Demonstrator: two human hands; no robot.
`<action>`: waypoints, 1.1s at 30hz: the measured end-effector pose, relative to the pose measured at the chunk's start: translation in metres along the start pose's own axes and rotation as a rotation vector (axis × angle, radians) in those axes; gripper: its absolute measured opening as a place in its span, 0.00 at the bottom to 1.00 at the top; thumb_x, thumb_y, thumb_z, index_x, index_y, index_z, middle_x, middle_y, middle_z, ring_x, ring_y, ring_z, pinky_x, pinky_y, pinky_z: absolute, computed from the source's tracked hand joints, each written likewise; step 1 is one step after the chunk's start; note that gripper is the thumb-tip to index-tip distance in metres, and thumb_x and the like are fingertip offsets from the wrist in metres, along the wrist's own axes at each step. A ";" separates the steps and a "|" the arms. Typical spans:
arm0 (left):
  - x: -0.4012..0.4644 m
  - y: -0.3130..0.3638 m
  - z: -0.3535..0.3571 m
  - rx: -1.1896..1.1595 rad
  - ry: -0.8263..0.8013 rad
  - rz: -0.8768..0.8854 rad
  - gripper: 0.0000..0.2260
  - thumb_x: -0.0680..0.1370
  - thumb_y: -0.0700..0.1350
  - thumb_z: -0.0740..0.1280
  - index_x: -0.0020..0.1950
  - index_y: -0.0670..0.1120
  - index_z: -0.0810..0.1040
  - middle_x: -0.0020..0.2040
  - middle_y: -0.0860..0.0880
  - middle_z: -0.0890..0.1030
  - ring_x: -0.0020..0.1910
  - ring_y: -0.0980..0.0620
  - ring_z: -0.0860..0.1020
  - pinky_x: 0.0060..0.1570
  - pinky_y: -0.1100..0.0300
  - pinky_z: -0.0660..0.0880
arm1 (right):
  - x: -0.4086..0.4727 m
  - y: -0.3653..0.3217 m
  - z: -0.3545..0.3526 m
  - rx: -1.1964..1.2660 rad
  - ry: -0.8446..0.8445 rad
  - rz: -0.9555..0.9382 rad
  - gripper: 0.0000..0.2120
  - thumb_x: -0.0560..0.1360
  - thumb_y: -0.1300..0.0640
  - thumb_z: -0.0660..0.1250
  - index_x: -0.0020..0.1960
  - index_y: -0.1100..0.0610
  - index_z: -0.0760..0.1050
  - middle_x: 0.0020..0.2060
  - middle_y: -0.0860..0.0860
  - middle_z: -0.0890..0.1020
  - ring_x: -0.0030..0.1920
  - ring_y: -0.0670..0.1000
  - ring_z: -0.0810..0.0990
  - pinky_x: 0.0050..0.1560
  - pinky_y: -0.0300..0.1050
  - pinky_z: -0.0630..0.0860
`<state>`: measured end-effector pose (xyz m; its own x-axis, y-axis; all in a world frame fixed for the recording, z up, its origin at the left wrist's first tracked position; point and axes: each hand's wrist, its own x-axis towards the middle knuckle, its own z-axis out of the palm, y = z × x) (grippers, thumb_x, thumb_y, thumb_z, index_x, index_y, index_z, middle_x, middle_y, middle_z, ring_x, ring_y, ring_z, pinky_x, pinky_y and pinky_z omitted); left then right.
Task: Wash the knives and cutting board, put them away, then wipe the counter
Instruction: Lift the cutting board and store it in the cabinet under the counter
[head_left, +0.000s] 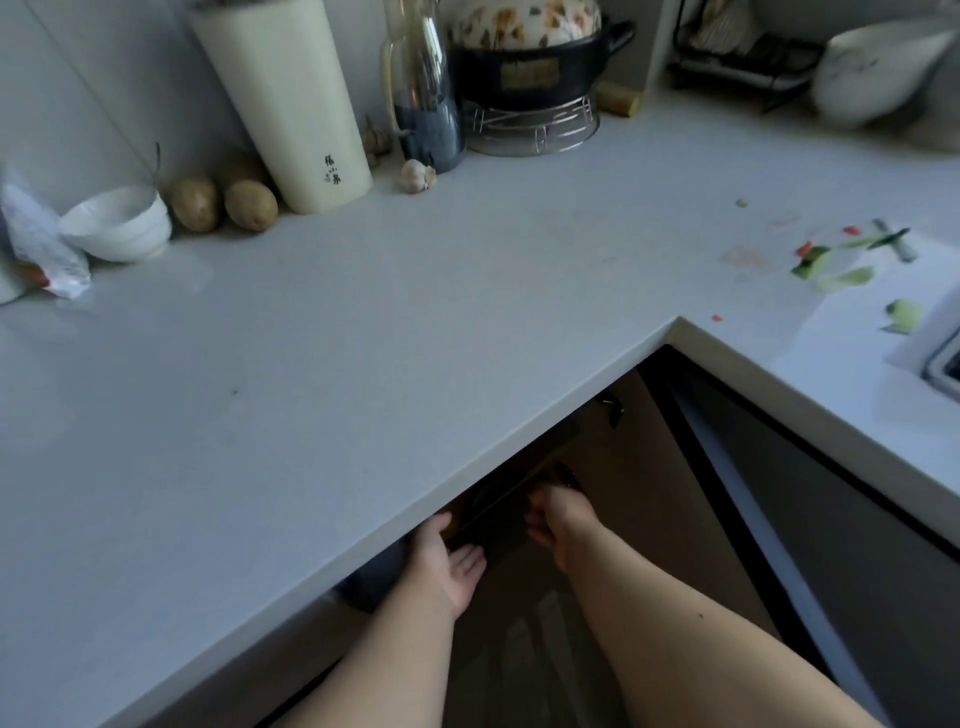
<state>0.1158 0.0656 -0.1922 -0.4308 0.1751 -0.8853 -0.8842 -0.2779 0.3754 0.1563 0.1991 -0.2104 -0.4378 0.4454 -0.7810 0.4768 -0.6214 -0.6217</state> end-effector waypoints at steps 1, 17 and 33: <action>-0.015 -0.002 0.003 0.040 -0.017 -0.012 0.30 0.79 0.45 0.63 0.77 0.38 0.53 0.71 0.33 0.66 0.71 0.38 0.66 0.71 0.47 0.63 | -0.013 -0.004 -0.005 0.001 0.018 -0.003 0.09 0.79 0.60 0.59 0.56 0.59 0.73 0.40 0.53 0.75 0.41 0.51 0.74 0.50 0.49 0.74; -0.187 0.036 0.011 0.377 -0.293 -0.015 0.22 0.81 0.48 0.58 0.72 0.37 0.65 0.69 0.35 0.69 0.68 0.38 0.70 0.67 0.46 0.66 | -0.189 -0.022 -0.127 -0.612 0.832 -0.294 0.21 0.78 0.47 0.56 0.63 0.60 0.72 0.54 0.59 0.78 0.52 0.59 0.76 0.51 0.51 0.74; -0.214 0.061 0.040 0.358 -0.376 0.038 0.16 0.79 0.48 0.59 0.59 0.38 0.74 0.48 0.39 0.80 0.45 0.44 0.80 0.47 0.51 0.77 | -0.203 -0.033 -0.036 -0.564 0.191 -0.300 0.12 0.70 0.50 0.57 0.36 0.56 0.73 0.32 0.52 0.76 0.34 0.54 0.75 0.39 0.49 0.75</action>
<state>0.1466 0.0488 0.0308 -0.4405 0.5164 -0.7344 -0.8447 0.0386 0.5338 0.2567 0.1530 -0.0334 -0.4959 0.6850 -0.5338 0.7037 -0.0432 -0.7092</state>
